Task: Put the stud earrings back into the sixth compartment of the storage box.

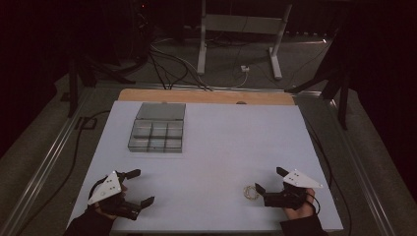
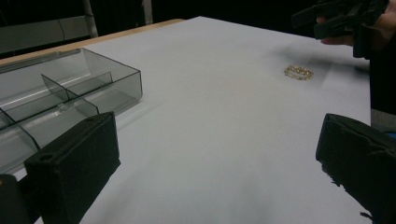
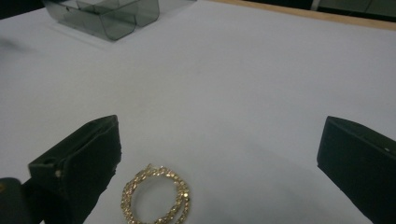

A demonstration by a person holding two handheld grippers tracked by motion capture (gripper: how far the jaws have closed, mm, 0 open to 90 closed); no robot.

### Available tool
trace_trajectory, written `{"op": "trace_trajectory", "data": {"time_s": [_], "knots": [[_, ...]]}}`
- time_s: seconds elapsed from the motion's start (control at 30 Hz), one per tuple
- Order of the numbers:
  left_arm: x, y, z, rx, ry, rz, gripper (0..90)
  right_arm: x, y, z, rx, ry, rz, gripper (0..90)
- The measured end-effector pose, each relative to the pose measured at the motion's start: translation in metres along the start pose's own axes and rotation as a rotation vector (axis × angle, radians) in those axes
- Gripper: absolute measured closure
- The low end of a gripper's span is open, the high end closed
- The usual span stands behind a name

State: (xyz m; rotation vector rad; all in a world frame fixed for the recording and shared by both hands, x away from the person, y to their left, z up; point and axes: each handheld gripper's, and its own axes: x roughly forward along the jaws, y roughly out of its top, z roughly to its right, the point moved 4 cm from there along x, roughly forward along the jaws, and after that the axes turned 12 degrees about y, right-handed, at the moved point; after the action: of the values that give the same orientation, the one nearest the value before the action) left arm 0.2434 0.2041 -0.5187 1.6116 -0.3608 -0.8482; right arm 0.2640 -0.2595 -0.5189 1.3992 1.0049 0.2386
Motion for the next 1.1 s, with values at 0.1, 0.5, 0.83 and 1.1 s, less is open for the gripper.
{"op": "trace_trajectory", "data": {"time_s": [0.1,0.5,0.83,1.1], "knots": [[0.0,0.0,0.0,-0.002,0.001,-0.002,0.4,-0.005,0.005,0.001,0.006,-0.025,0.02,0.0],[-0.001,0.001,0.0,0.002,-0.002,-0.001,0.4,-0.007,0.017,-0.007,0.036,-0.078,0.023,0.0],[-0.001,0.002,0.001,0.005,-0.003,-0.001,0.4,0.005,0.02,-0.025,0.056,-0.035,-0.02,0.0],[-0.002,0.002,0.001,0.004,-0.005,0.0,0.4,0.015,0.016,-0.033,0.026,-0.003,-0.088,0.0]]}}
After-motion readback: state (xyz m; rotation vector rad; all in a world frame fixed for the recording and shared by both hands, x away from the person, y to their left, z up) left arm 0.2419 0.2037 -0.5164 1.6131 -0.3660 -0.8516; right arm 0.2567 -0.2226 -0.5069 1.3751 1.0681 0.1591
